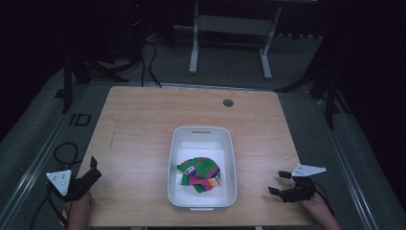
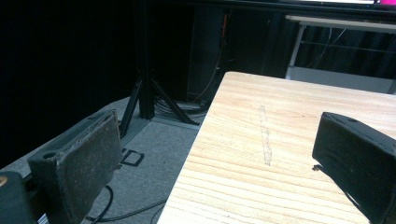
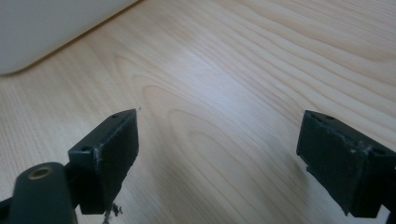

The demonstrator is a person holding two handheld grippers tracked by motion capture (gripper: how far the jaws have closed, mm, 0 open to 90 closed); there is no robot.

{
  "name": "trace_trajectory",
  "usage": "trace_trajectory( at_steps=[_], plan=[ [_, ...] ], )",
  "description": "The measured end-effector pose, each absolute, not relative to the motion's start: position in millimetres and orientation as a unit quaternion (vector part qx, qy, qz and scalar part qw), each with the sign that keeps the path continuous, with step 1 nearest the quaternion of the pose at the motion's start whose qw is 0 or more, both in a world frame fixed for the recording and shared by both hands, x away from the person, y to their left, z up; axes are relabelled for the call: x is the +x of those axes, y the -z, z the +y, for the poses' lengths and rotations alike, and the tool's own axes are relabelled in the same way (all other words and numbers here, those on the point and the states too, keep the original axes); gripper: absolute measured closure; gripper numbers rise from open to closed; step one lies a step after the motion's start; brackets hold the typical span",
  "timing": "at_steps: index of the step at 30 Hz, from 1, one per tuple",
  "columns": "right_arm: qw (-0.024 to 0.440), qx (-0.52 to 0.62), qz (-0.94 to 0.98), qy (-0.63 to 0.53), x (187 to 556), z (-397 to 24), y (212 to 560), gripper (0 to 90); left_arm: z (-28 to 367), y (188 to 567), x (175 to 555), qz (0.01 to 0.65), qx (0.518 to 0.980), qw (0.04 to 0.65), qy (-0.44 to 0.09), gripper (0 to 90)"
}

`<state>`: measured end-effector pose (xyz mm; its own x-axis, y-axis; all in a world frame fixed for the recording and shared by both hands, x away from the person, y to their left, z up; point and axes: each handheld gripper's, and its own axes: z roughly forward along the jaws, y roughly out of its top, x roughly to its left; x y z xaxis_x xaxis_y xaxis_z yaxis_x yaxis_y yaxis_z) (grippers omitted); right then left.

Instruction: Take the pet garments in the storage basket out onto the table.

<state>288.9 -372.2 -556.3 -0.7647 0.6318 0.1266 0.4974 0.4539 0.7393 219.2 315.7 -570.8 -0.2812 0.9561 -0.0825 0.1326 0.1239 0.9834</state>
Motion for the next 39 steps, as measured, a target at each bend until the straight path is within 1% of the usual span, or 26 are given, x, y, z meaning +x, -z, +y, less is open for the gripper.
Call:
trace_trajectory(
  at_steps=[1, 3, 5, 9, 17, 20, 22, 24, 35, 37, 39],
  plan=[
    [0.082, 0.323, 0.854, -0.401, 289, -367, 557, 12.8, 316, 571, 219, 0.627, 0.435, 0.412, -0.498, 1.8],
    [0.066, 0.316, 0.861, -0.393, 291, -360, 557, 13.0, 316, 571, 219, 0.628, 0.432, 0.413, -0.498, 1.8],
    [0.066, 0.307, 0.864, -0.393, 292, -353, 556, 13.0, 316, 571, 219, 0.629, 0.431, 0.413, -0.498, 1.9],
    [0.050, 0.293, 0.869, -0.395, 293, -341, 550, 12.9, 316, 571, 219, 0.629, 0.433, 0.411, -0.499, 1.9],
    [0.042, 0.258, 0.878, -0.401, 291, -318, 531, 12.6, 316, 571, 219, 0.628, 0.434, 0.410, -0.500, 1.8],
    [0.047, 0.246, 0.877, -0.409, 292, -308, 514, 13.9, 315, 571, 219, 0.628, 0.432, 0.409, -0.502, 1.9],
    [0.041, 0.245, 0.877, -0.412, 292, -306, 510, 13.9, 315, 571, 219, 0.628, 0.431, 0.409, -0.502, 1.9],
    [0.039, 0.229, 0.881, -0.412, 292, -298, 496, 13.5, 315, 571, 219, 0.627, 0.433, 0.409, -0.502, 1.9],
    [0.020, 0.195, 0.884, -0.424, 293, -268, 452, 13.2, 314, 571, 219, 0.624, 0.435, 0.407, -0.506, 1.9],
    [0.031, 0.187, 0.888, -0.419, 292, -262, 445, 13.1, 314, 571, 219, 0.624, 0.436, 0.407, -0.504, 1.8],
    [0.030, 0.177, 0.888, -0.423, 292, -256, 439, 13.1, 314, 571, 219, 0.624, 0.436, 0.408, -0.504, 1.8]
  ],
)
